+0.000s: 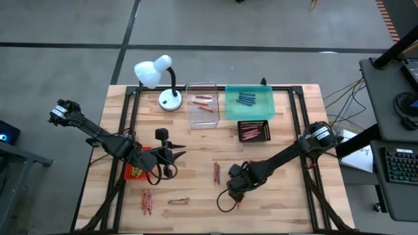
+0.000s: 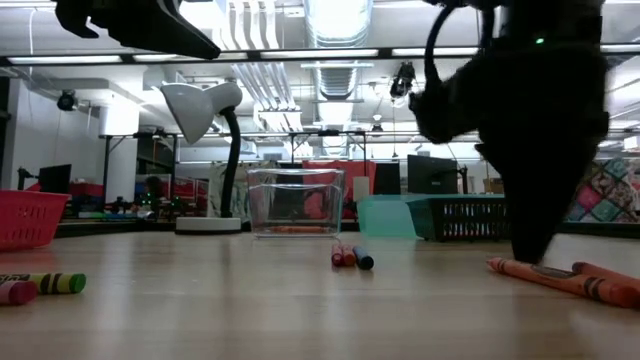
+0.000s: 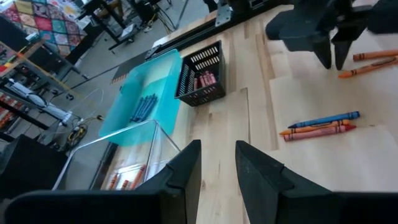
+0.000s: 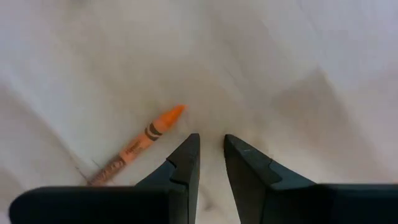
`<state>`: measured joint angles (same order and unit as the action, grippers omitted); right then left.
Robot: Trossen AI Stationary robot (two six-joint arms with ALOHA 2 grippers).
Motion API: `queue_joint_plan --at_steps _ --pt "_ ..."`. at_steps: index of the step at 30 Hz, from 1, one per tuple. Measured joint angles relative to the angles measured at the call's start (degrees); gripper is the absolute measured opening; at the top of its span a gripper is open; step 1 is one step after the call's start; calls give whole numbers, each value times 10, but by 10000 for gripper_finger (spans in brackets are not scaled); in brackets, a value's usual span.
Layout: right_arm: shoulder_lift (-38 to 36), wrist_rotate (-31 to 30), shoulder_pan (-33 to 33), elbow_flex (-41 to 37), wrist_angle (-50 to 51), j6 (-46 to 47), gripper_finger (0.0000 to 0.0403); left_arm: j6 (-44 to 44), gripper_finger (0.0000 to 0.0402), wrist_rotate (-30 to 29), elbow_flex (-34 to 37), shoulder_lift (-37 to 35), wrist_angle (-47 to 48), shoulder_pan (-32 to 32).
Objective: Sort crayons
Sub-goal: Put the orange bin into the transparent bin
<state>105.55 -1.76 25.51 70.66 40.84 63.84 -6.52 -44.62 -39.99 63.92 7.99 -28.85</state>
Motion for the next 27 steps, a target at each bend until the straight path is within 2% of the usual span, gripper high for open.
queue_joint_plan --at_steps 5,8,12,16,19,27 --pt "-18 2 0 22 -3 -264 68 1 81 0 0 0 -12 0" --pt "-19 10 1 38 -2 -371 68 1 81 0 0 0 -24 0" --pt "-19 51 10 48 6 -490 68 12 81 0 -4 1 -25 0" --pt "-19 55 35 48 9 -525 68 23 81 0 -4 1 -25 0" --pt "-19 28 51 48 9 -526 78 26 81 0 -4 2 -25 0" --pt "-19 0 72 46 9 -544 149 26 81 0 -4 17 -51 1"
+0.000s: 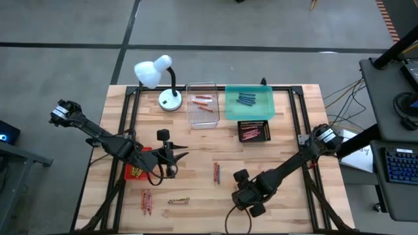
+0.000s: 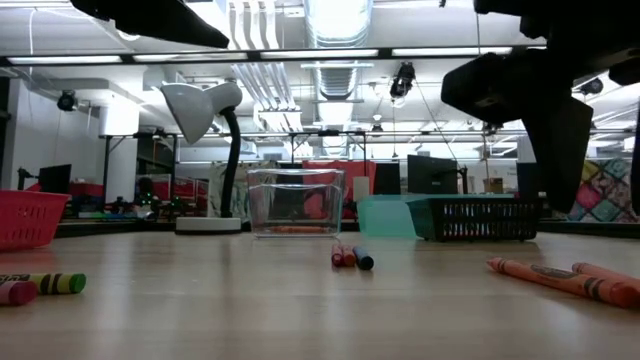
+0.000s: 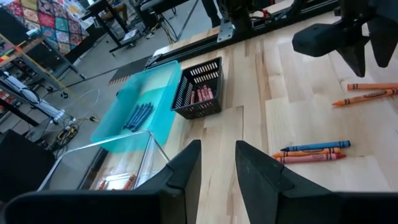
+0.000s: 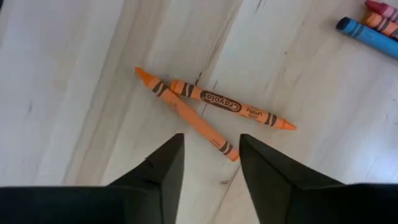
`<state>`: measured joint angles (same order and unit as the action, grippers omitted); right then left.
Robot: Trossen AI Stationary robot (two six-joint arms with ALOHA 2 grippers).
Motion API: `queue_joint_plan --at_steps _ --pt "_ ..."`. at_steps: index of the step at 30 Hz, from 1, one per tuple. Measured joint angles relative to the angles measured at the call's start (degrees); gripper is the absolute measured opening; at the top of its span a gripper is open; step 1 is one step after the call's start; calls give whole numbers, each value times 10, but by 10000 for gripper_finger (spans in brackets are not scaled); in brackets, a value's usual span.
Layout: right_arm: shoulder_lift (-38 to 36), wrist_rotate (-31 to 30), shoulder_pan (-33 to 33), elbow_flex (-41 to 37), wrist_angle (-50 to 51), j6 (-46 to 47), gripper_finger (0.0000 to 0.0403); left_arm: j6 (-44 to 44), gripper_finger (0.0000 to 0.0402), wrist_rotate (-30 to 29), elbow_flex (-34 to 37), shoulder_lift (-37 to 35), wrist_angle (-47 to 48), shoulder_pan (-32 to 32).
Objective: Sort crayons
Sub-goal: Put the orange bin into the transparent bin
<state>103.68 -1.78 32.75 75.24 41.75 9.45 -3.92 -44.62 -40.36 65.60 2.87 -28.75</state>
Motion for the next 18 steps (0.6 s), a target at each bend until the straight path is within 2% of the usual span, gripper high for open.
queue_joint_plan --at_steps 5,18 --pt "0 0 0 -4 -2 -27 168 0 81 0 0 10 -8 0" --pt "46 1 0 -7 -6 -57 160 2 81 0 0 14 -16 0"
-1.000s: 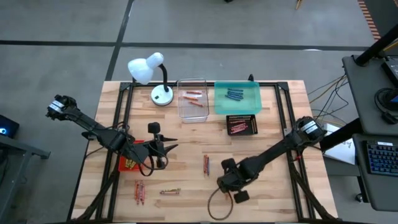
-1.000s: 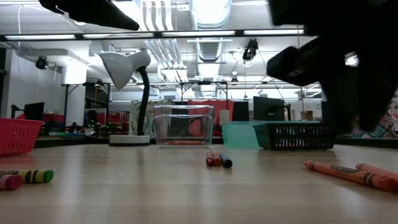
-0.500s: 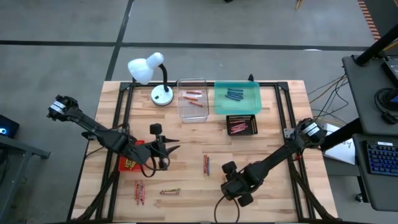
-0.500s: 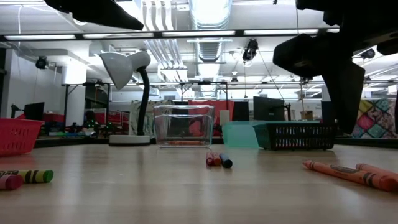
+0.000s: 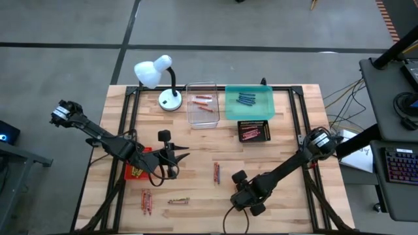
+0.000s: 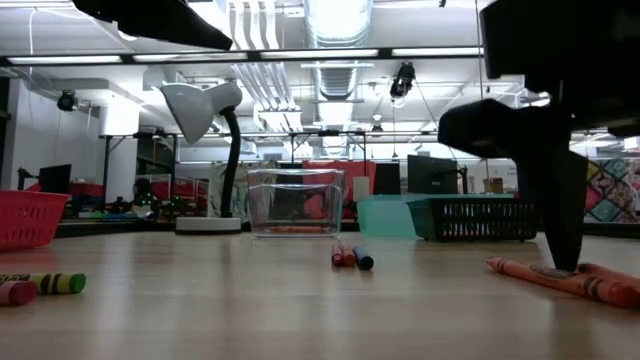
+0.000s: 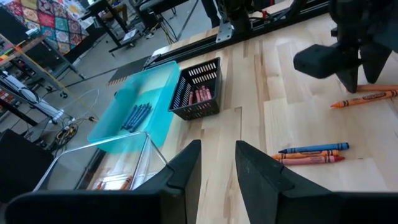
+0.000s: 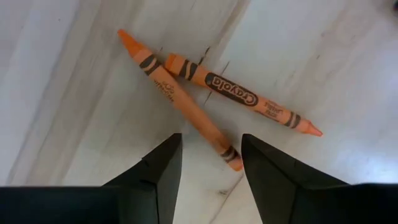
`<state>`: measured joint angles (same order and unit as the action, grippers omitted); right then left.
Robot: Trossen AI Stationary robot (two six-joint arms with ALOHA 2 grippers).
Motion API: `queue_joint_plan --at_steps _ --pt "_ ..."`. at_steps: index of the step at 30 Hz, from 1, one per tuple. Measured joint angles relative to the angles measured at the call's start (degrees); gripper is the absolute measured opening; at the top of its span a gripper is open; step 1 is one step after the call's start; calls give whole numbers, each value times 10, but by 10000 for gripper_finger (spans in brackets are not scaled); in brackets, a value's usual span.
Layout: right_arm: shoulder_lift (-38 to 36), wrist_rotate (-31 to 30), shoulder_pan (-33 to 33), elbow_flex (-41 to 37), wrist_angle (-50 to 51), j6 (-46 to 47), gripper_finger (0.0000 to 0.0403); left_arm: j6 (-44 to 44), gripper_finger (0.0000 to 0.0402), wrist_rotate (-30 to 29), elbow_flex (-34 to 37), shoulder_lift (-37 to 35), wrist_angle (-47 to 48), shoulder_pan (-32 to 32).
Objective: Sort crayons
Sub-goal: Put the orange bin into the transparent bin
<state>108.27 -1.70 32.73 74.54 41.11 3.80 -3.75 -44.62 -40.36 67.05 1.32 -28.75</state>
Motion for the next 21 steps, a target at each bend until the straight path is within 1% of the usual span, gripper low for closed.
queue_joint_plan --at_steps 5,10,21 --pt "11 2 0 2 -1 -12 148 0 81 0 0 0 -1 0" --pt "15 4 0 2 -2 -23 124 0 81 0 0 0 -2 0" --pt "16 9 0 2 0 -45 39 0 81 0 0 0 -4 0"
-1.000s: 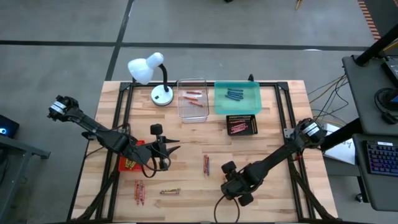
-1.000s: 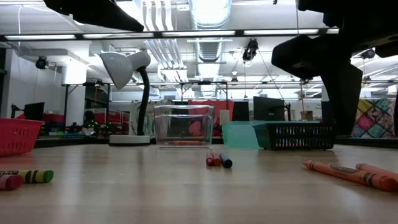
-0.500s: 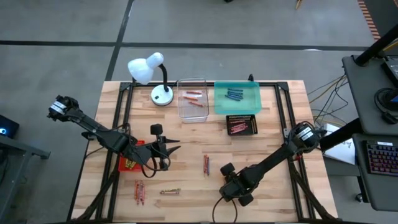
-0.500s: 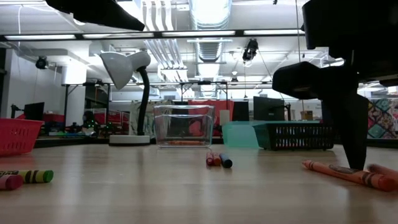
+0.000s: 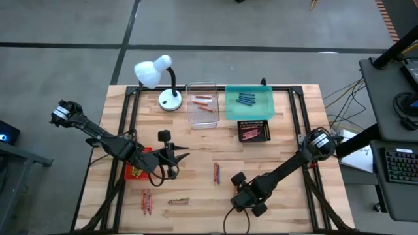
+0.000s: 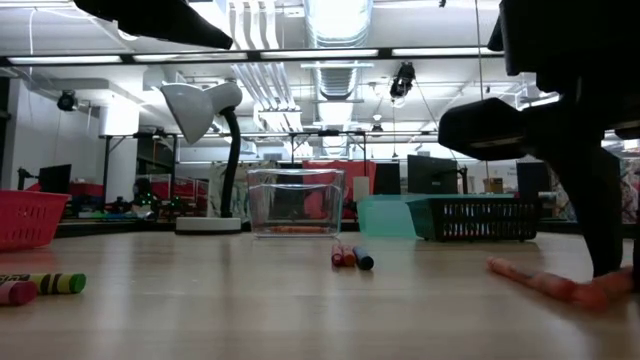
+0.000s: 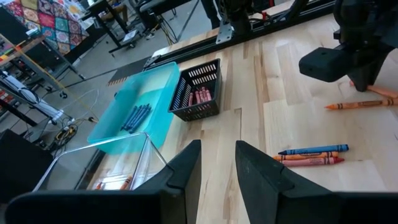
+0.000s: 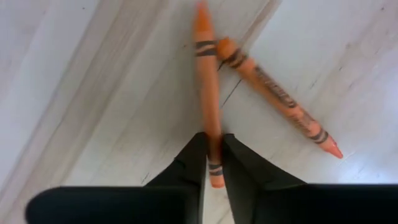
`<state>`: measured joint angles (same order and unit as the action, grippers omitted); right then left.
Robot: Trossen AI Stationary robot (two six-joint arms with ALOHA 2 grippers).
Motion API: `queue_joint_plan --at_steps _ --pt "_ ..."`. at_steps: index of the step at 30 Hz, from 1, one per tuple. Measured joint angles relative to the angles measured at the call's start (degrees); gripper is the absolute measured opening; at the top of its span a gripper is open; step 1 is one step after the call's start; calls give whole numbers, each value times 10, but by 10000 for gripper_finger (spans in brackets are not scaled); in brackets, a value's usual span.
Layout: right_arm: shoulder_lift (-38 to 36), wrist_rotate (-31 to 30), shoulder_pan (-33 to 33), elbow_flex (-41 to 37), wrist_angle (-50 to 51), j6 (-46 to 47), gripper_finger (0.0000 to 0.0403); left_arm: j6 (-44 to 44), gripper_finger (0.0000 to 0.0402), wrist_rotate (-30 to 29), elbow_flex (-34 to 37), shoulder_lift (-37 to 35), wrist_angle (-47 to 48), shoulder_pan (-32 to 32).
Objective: Sort crayons
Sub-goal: Put the orange bin into the transparent bin
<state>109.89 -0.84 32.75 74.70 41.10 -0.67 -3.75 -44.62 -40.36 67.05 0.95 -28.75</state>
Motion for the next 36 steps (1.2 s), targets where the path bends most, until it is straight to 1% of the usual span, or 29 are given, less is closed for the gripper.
queue_joint_plan --at_steps 4,9,12,16,19,23,25,27,30,36 --pt "0 8 -1 0 3 -20 15 0 81 0 0 0 0 0" --pt "-10 9 0 -1 8 -33 11 0 81 0 0 0 -1 0" --pt "-28 11 -2 -1 37 -5 9 3 81 0 0 0 -1 0" --pt "-64 10 -10 35 109 47 9 3 81 0 0 0 -1 0" --pt "-86 -13 -27 63 157 96 9 4 81 0 0 0 -4 0" --pt "-109 -67 -71 106 201 171 9 4 81 0 0 -1 -12 0" --pt "-113 -80 -101 129 221 195 9 4 81 0 0 -5 -16 0" --pt "-112 -83 -133 148 240 199 9 4 81 -2 0 -13 -15 -1" --pt "-112 -83 -182 171 240 161 9 4 81 -15 0 -30 -13 -2" --pt "-99 -83 -284 218 237 74 9 -2 81 -68 0 -76 3 -10"
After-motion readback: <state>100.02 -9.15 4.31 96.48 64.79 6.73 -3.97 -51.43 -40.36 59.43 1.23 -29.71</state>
